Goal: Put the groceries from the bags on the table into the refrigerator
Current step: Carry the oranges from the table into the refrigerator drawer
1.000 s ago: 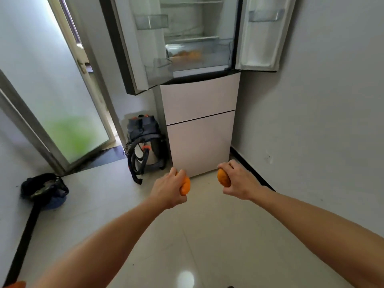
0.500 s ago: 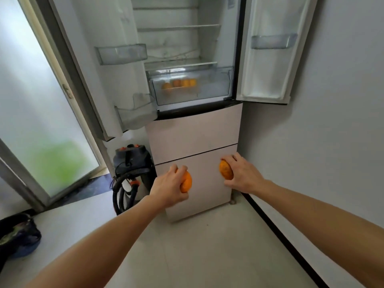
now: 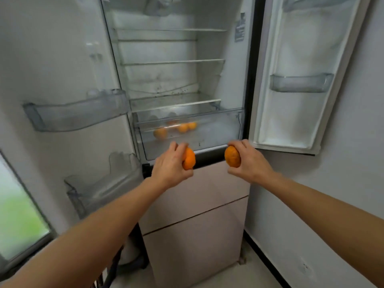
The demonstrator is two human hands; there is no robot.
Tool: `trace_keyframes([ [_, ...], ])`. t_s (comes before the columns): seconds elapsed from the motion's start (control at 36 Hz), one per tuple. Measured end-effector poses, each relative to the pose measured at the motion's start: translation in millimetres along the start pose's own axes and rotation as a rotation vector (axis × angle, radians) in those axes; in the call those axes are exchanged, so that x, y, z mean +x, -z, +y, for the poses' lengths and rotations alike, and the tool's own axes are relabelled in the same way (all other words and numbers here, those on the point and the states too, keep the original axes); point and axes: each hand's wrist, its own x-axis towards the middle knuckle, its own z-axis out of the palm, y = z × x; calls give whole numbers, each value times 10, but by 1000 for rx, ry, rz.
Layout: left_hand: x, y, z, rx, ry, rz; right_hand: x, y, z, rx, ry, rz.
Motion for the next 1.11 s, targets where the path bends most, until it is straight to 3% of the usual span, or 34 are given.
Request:
trace_keyframes([
  [0.19, 1214, 203, -157, -48, 53, 192, 1300, 158, 196, 32, 72, 113],
  [0.36, 2124, 185, -346, 1, 127, 253, 2422, 144, 392, 16, 208, 82],
  [0.5, 2661, -28, -587, 106, 159, 95, 3221, -19, 531, -60, 292, -64],
  [0.75, 3100, -349, -1007, 383, 194, -292, 4100, -795, 505, -410, 429, -616],
  [0.94, 3410, -601, -1298, 505, 296, -642, 4357, -1383, 426, -424, 309, -940],
  [1.11, 3637, -880, -1514, 474, 320, -776, 4400, -1628, 406, -415, 269, -1030],
])
